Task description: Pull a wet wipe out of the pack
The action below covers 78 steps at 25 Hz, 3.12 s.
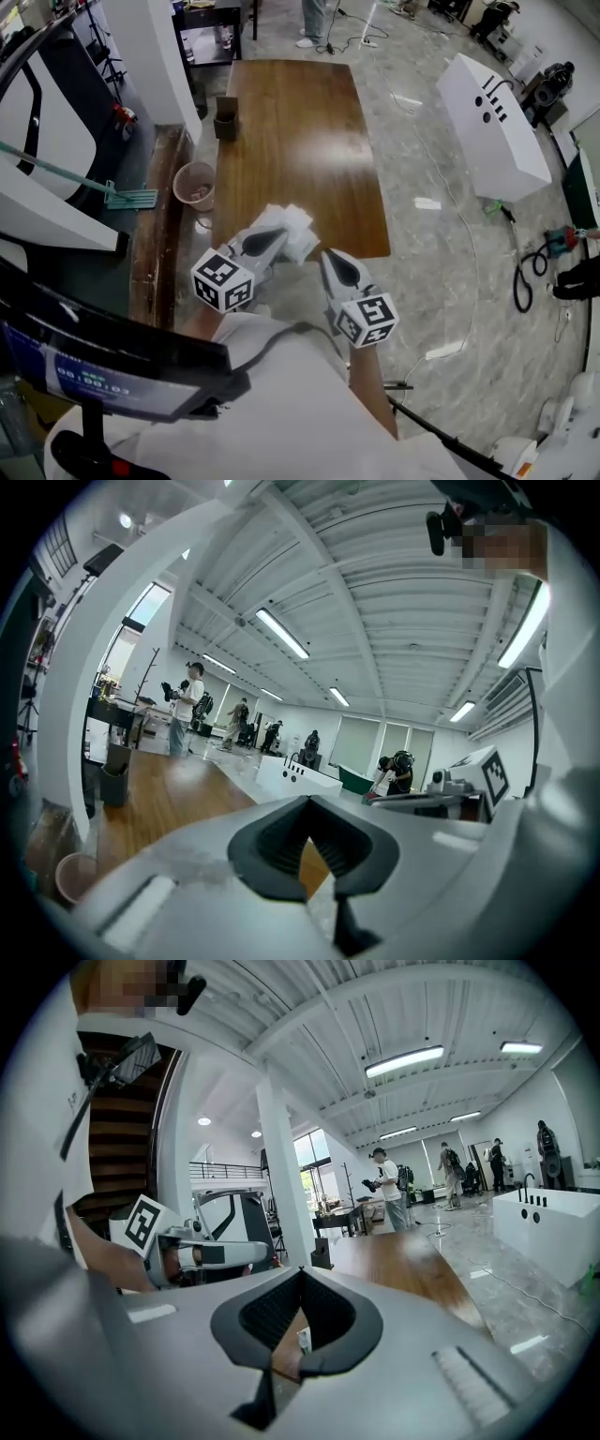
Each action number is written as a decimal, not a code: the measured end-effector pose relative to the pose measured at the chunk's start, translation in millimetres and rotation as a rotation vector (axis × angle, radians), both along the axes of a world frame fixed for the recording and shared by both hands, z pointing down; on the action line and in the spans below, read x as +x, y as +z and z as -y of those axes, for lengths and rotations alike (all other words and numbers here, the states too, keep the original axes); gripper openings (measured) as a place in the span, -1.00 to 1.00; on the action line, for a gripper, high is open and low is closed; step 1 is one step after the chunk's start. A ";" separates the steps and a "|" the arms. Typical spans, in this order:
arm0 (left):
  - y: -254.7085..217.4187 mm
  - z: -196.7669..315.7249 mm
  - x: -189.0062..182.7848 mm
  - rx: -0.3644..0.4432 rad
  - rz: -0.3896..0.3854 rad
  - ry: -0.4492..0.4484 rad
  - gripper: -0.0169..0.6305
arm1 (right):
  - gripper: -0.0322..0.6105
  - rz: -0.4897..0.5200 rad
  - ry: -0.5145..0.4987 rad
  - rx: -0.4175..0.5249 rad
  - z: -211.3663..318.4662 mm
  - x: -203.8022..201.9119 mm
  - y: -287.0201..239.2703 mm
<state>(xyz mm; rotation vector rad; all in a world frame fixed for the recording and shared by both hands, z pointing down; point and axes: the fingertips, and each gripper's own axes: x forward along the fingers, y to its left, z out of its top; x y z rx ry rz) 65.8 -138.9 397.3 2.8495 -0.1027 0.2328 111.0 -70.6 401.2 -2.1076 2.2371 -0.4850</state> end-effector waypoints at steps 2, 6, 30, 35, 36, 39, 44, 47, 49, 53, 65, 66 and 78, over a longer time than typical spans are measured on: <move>3.2 18.9 2.8 -0.003 0.009 0.014 -0.94 | -0.88 0.007 0.008 -0.013 20.1 3.6 3.5; 11.8 53.0 6.3 -0.029 0.025 0.040 -0.94 | -0.88 0.010 0.014 -0.038 57.8 8.0 6.1; 75.0 88.0 -17.1 -0.119 0.086 -0.134 -0.93 | -0.88 -0.037 -0.207 -0.105 122.4 11.4 74.7; 82.2 84.4 -14.7 -0.106 0.131 -0.225 -0.93 | -0.88 -0.105 -0.355 -0.202 130.5 18.0 112.3; 82.8 83.5 -14.2 -0.103 0.140 -0.244 -0.93 | -0.87 -0.123 -0.392 -0.220 131.4 17.5 119.1; 87.7 76.2 -12.5 -0.112 0.160 -0.296 -0.93 | -0.87 -0.162 -0.503 -0.258 132.6 12.4 135.0; 99.7 59.6 -10.0 -0.157 0.181 -0.368 -0.86 | -0.87 -0.193 -0.652 -0.317 131.8 1.5 160.1; 103.2 57.6 -8.7 -0.156 0.184 -0.401 -0.87 | -0.87 -0.185 -0.696 -0.334 131.6 -1.3 171.5; 107.5 57.6 -12.3 -0.151 0.195 -0.427 -0.87 | -0.84 -0.192 -0.721 -0.340 131.8 -5.1 178.8; 115.6 54.0 -16.3 -0.156 0.220 -0.450 -0.87 | -0.74 -0.189 -0.739 -0.356 130.5 -7.1 190.3; 149.6 55.3 -7.0 -0.145 0.318 -0.463 -0.77 | -0.61 -0.224 -0.762 -0.428 132.8 -6.3 218.3; 156.5 59.8 -4.5 -0.126 0.346 -0.467 -0.69 | -0.60 -0.230 -0.766 -0.433 132.5 -6.5 218.9; 211.3 91.6 49.2 -0.038 0.483 -0.381 -0.83 | -0.60 -0.201 -0.780 -0.463 126.3 -2.2 221.1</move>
